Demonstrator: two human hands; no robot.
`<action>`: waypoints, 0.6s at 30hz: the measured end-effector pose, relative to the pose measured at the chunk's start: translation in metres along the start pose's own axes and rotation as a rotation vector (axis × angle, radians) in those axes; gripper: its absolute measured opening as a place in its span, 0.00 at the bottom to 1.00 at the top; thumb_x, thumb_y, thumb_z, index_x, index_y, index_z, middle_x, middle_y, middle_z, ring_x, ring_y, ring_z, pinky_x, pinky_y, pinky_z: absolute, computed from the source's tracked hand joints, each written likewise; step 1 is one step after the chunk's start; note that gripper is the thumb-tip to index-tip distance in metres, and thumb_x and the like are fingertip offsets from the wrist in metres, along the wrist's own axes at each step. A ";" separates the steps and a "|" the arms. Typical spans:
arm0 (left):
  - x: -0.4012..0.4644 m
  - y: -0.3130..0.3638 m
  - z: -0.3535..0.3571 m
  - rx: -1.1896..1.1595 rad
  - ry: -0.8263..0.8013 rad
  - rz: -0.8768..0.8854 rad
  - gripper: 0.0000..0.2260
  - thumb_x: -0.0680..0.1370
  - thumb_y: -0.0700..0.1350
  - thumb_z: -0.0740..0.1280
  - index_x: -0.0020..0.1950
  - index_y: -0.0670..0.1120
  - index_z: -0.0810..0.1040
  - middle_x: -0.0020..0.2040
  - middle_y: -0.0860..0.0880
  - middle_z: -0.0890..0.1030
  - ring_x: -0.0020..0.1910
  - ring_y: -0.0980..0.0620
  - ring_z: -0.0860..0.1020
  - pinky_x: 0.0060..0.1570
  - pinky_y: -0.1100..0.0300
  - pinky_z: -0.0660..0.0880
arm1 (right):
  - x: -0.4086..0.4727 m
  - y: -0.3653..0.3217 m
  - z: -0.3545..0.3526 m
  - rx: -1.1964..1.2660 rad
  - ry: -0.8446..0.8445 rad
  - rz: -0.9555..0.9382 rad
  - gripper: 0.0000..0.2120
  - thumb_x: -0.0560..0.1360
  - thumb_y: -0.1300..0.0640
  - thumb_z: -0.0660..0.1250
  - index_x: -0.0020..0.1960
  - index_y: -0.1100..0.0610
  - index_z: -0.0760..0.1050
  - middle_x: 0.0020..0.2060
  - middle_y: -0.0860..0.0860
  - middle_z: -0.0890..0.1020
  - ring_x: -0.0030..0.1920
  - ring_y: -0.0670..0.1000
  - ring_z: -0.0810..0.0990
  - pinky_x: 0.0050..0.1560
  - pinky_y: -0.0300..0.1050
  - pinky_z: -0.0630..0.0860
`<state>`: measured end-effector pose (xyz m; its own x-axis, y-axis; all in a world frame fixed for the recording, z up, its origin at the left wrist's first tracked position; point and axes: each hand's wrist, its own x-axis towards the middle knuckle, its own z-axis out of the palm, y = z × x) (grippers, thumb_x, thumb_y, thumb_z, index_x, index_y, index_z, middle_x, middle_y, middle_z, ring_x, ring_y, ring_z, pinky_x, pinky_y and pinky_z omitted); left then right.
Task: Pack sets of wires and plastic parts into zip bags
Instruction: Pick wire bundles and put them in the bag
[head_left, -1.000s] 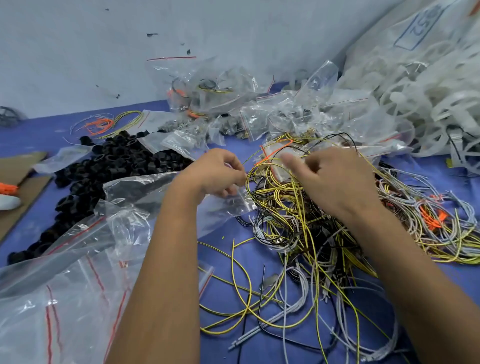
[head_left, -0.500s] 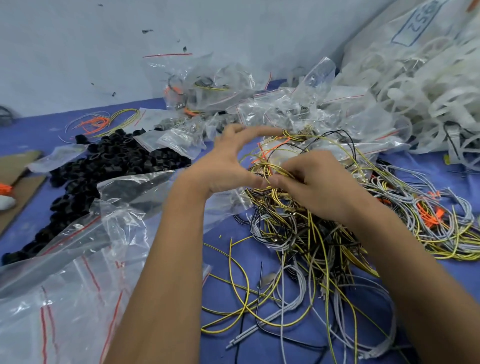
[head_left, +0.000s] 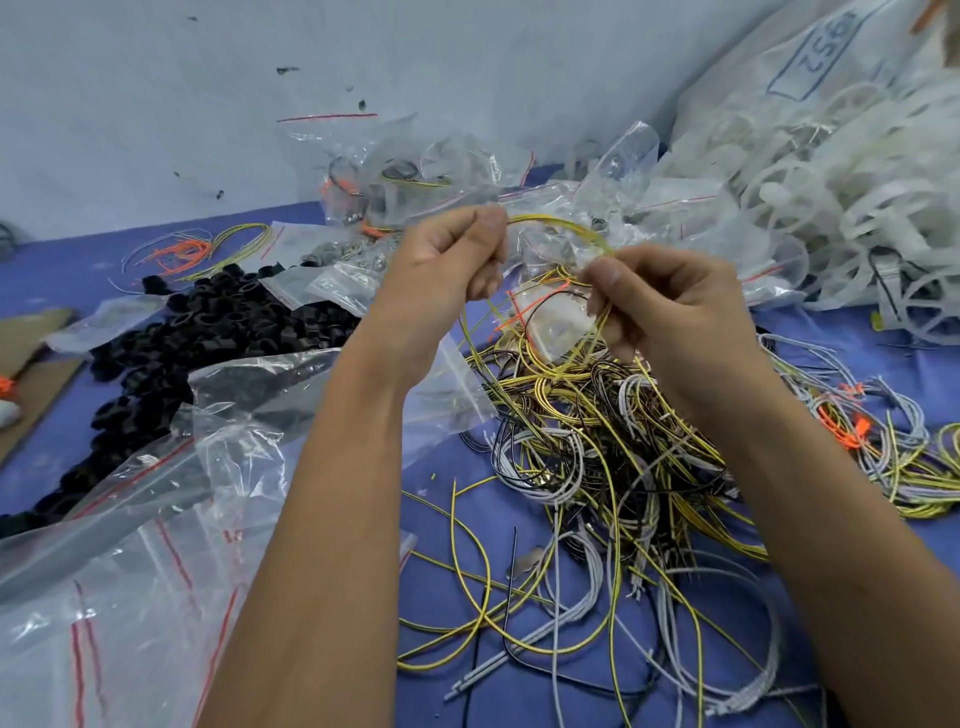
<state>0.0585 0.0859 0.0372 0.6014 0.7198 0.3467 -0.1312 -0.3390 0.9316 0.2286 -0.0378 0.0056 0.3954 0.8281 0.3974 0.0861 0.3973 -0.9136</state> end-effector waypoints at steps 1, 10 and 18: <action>0.000 0.000 0.000 0.006 -0.022 -0.013 0.16 0.86 0.45 0.60 0.39 0.43 0.73 0.26 0.57 0.69 0.28 0.56 0.65 0.40 0.57 0.67 | 0.000 -0.001 0.001 0.065 0.045 -0.005 0.07 0.80 0.59 0.70 0.47 0.62 0.82 0.34 0.53 0.81 0.27 0.47 0.75 0.26 0.38 0.71; 0.001 0.001 0.034 -0.581 0.125 -0.207 0.17 0.88 0.47 0.54 0.39 0.46 0.65 0.25 0.54 0.60 0.26 0.56 0.58 0.31 0.60 0.52 | -0.006 0.006 0.029 0.440 0.101 0.182 0.05 0.75 0.64 0.71 0.42 0.61 0.84 0.39 0.56 0.85 0.37 0.53 0.86 0.41 0.39 0.83; -0.002 0.005 0.034 -0.661 0.101 -0.253 0.17 0.88 0.48 0.53 0.40 0.47 0.64 0.31 0.52 0.60 0.27 0.55 0.58 0.40 0.54 0.49 | -0.008 0.018 0.023 -0.044 0.021 0.084 0.09 0.71 0.64 0.79 0.37 0.57 0.80 0.30 0.51 0.83 0.30 0.47 0.78 0.33 0.34 0.72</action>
<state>0.0835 0.0624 0.0372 0.6050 0.7912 0.0896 -0.4663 0.2608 0.8453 0.2063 -0.0277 -0.0122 0.4224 0.8491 0.3173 0.0916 0.3083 -0.9469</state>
